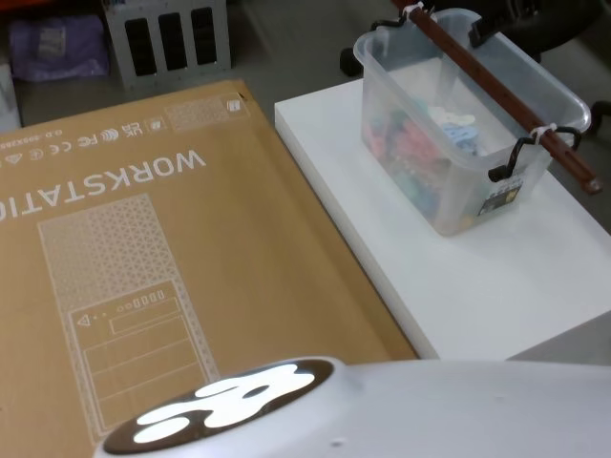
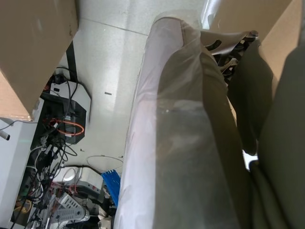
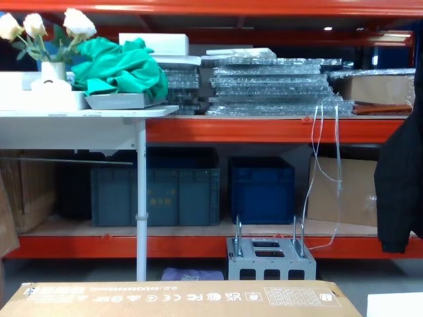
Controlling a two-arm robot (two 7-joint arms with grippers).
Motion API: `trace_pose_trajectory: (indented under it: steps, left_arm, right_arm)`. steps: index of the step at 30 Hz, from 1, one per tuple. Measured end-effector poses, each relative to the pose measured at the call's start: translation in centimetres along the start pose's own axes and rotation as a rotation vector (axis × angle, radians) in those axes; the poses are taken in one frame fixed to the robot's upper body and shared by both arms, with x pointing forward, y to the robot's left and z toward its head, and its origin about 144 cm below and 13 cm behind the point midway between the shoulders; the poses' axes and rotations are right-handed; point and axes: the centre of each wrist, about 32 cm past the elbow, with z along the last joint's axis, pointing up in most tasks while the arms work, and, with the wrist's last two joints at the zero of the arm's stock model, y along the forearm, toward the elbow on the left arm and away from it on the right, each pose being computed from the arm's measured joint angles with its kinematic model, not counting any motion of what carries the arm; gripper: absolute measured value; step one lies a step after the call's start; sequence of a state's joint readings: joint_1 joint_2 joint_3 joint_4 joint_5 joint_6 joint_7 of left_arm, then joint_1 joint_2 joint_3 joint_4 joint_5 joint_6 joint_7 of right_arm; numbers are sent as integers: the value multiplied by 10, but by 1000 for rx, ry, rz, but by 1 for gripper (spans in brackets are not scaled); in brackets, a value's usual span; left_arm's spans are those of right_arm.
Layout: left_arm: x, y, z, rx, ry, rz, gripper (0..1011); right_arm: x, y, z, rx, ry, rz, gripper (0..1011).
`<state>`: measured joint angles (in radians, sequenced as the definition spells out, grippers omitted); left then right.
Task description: Use one hand to grasp the basket and place it at the designated location.
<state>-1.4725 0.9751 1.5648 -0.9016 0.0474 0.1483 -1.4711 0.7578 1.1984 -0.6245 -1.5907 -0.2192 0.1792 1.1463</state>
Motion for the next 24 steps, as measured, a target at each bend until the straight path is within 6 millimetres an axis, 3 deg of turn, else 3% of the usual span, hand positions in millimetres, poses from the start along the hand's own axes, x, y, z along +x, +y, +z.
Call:
trace_pose_trajectory:
  steps: [11, 24]
  left_arm:
    - [0, 0, 0, 0, 0, 0, 0]
    - [0, 0, 0, 0, 0, 0, 0]
  right_arm:
    - [-2, -27, -3, 8, 15, -75, 1000]
    - [-2, -32, -3, 12, 21, -85, 1000]
